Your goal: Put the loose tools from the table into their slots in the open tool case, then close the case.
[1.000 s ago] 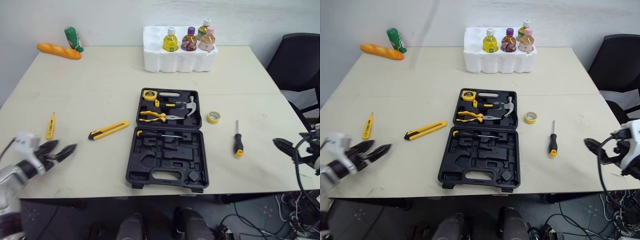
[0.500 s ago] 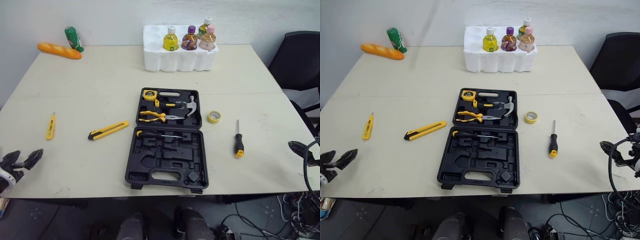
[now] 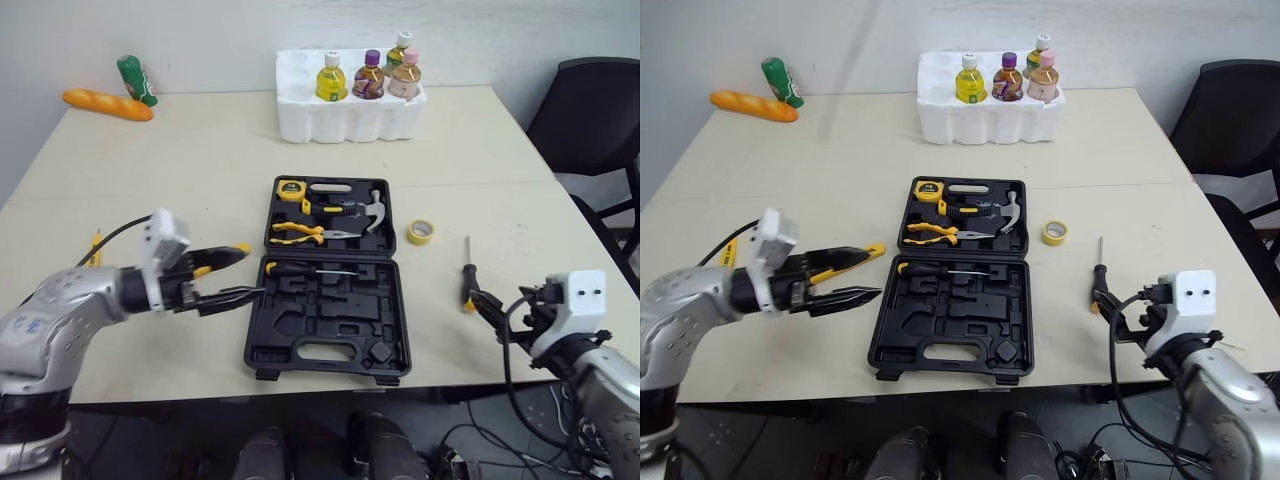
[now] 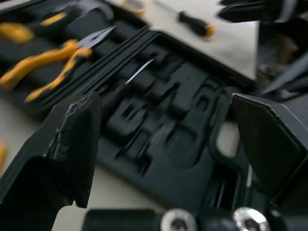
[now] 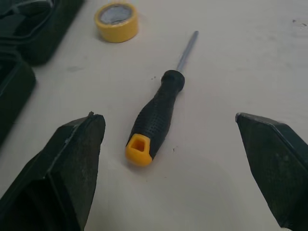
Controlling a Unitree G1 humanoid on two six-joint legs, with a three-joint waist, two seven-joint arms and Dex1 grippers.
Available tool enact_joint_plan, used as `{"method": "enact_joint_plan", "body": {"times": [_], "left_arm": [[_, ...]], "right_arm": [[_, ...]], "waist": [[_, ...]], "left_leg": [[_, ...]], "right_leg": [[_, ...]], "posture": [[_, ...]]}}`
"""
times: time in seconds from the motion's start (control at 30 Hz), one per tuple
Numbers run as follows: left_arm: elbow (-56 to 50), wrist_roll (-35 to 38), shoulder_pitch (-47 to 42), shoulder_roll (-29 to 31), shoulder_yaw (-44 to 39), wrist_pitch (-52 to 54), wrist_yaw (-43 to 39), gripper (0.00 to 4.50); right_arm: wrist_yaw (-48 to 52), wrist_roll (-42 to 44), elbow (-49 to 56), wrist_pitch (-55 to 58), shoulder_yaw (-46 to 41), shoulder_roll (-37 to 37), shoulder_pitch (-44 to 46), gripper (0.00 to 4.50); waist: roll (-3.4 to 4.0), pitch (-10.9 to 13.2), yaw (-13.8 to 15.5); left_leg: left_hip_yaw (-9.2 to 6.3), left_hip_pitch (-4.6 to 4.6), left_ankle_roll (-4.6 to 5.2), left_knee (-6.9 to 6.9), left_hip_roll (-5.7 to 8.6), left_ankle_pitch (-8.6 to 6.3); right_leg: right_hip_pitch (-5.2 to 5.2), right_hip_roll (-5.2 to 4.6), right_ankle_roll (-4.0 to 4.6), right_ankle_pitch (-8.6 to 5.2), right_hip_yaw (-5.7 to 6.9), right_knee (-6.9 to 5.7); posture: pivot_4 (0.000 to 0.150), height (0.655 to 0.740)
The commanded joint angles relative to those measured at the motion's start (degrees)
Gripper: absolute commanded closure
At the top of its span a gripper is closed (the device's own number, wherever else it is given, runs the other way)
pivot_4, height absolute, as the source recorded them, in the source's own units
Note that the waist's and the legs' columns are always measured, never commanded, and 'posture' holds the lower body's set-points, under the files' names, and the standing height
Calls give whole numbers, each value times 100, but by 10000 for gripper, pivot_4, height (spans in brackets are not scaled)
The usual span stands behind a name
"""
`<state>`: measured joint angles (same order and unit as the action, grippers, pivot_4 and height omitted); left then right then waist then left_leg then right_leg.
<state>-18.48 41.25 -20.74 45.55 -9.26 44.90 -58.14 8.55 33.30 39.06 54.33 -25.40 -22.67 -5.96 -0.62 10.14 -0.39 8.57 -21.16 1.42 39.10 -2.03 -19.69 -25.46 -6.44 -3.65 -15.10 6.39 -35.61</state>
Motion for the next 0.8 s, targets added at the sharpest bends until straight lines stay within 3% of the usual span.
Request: {"method": "enact_joint_plan", "body": {"times": [0.03, 0.23, 0.27, 0.37, 0.47, 0.53, 0.7, 0.8], "left_arm": [[-9, 21, -596, -255, 588, -255, -392, 154], [635, -411, -1443, -731, 1341, -852, -914, 154], [750, -467, -1553, -808, 1407, -943, -962, 38], [1052, -593, -1823, -1020, 1528, -1129, -1044, 0], [1261, -673, -1994, -1176, 1578, -1257, -1105, 0], [1355, -670, -2062, -1260, 1542, -1292, -1070, 0], [1369, -576, -2086, -1286, 1331, -1053, -841, 0], [1400, -695, -1799, -830, 1193, -944, -903, 0]], "right_arm": [[-767, -530, 103, -85, 401, 393, 130, 0], [-1119, -1294, -308, -576, 1039, 622, 293, 0], [-1162, -1387, -388, -690, 1048, 669, 328, 2348], [-1183, -1529, -526, -882, 1048, 761, 391, 12873], [-1156, -1674, -486, -1047, 1074, 745, 352, 27912], [-1089, -1837, -276, -1130, 1152, 577, 319, 35646], [-600, -1347, 367, -597, 931, 136, 768, 35654], [632, -480, 435, -185, 957, -702, 1202, 35654]], "waist": [[2, 0, 6], [1, 0, 2], [2, 0, 2], [1, 0, 12], [1, 0, 10], [1, 0, 2], [3, 2, -19], [4, 2, -103]], "left_leg": [[2, 1, 4, -2, 1, 3], [2, 0, 14, -1, 14, 15], [1, -2, 13, -1, 12, 17], [0, -3, 15, -1, 10, 22], [-1, -3, 17, -1, 9, 25], [-1, -3, 18, -1, 8, 27], [-1, -2, 20, 1, 3, 30], [-2, -2, 19, 0, -2, 30]], "right_leg": [[0, 3, 1, -1, -2, -1], [0, 24, 0, 0, -7, -2], [0, 31, 0, 0, -7, 0], [0, 44, -1, 0, -15, 1], [0, 49, -2, 0, -20, 1], [0, 52, -2, 0, -23, 2], [0, 57, -5, 2, -28, 0], [-1, 62, -5, 2, -29, 1]], "posture": [[1500, 7367], [1500, 7367], [1500, 7367], [1500, 7367], [1500, 7367], [1500, 7367], [1500, 7367], [1500, 7367]]}}
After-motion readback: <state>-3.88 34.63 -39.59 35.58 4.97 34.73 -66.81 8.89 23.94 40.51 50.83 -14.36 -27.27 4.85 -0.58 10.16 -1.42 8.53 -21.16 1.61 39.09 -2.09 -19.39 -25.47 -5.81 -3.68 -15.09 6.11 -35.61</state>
